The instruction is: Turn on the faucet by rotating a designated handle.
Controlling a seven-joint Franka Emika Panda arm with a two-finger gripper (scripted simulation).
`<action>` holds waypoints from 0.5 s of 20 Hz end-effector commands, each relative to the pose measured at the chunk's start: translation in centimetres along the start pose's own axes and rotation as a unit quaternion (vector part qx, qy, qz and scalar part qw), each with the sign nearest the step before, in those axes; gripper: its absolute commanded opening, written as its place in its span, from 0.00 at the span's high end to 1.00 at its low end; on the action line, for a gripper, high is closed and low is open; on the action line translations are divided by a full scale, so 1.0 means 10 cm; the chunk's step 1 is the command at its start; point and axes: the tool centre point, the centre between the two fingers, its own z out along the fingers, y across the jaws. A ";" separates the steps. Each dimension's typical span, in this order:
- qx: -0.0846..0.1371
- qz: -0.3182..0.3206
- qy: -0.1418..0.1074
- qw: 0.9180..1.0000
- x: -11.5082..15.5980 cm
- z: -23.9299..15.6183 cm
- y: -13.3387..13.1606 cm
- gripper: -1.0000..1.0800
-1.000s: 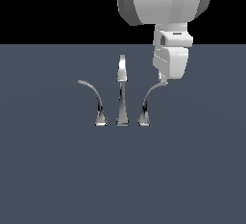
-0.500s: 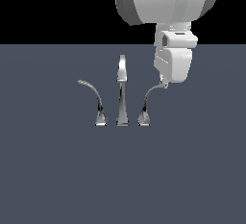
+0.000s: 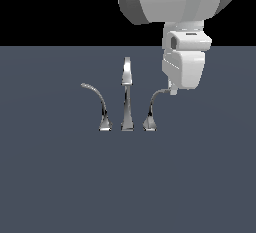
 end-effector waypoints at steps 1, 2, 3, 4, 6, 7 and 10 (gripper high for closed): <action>-0.001 -0.004 -0.001 1.000 -0.12 0.00 0.04 1.00; -0.001 -0.004 -0.001 1.000 -0.16 0.00 0.06 1.00; -0.001 -0.004 -0.001 1.000 -0.20 0.00 0.09 1.00; -0.002 -0.004 -0.001 1.000 -0.25 -0.01 0.11 1.00; -0.002 -0.005 -0.001 1.000 -0.34 -0.01 0.15 1.00; -0.002 -0.006 -0.001 1.000 -0.38 -0.01 0.18 1.00; -0.003 -0.007 -0.001 1.000 -0.51 -0.01 0.24 1.00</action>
